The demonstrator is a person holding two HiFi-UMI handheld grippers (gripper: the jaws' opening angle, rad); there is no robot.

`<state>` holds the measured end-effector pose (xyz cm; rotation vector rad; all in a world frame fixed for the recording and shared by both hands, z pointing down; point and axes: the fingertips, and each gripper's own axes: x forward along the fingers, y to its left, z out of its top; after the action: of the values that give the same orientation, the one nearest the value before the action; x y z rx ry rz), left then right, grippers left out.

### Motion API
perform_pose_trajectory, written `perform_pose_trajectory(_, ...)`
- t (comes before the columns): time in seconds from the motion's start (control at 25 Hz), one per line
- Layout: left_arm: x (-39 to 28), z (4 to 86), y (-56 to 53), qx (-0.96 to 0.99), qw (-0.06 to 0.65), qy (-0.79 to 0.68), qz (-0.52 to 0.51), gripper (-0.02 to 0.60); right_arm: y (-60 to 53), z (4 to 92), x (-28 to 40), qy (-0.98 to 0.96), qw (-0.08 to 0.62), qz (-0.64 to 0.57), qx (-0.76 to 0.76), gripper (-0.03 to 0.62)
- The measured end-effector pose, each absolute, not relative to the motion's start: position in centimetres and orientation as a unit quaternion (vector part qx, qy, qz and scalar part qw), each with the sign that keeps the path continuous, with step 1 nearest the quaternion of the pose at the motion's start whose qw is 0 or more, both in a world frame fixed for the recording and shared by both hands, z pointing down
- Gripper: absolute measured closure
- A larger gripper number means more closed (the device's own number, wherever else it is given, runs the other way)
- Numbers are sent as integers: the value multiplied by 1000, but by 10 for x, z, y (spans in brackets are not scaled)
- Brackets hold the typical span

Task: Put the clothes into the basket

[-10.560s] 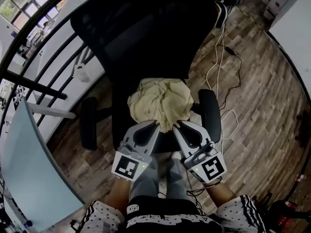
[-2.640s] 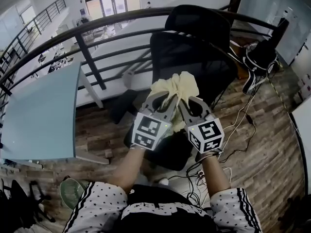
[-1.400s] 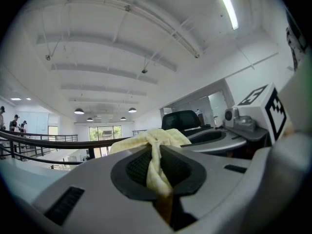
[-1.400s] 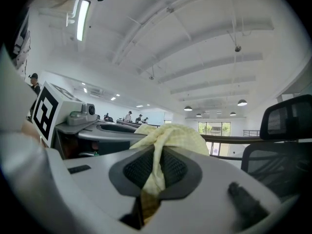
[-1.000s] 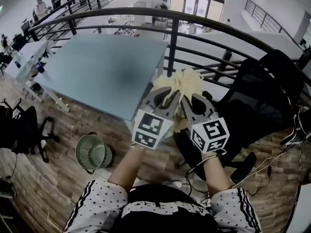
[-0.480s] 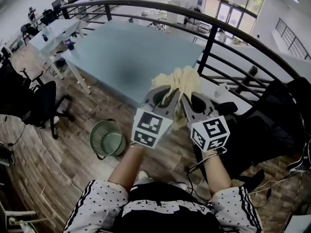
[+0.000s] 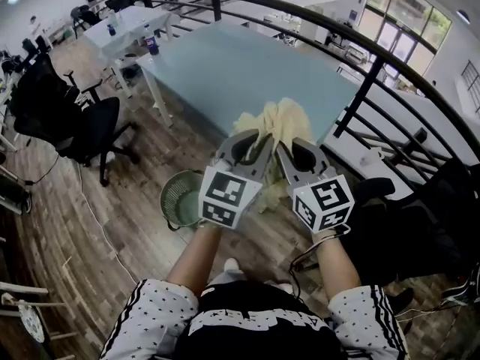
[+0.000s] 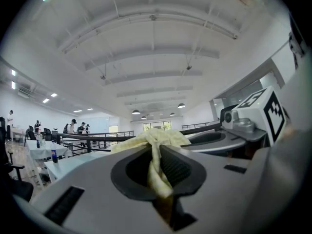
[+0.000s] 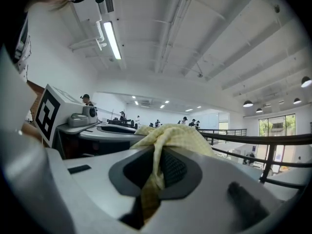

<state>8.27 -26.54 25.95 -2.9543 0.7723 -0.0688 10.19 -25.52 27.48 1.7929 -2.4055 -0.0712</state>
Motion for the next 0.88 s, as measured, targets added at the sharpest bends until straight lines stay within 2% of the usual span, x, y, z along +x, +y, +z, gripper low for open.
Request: perform_pose_trajectory(0.88, -103, 260, -297, -886, 59, 457, -45, 532, -297, 276, -82, -913, 45, -30, 404, 548)
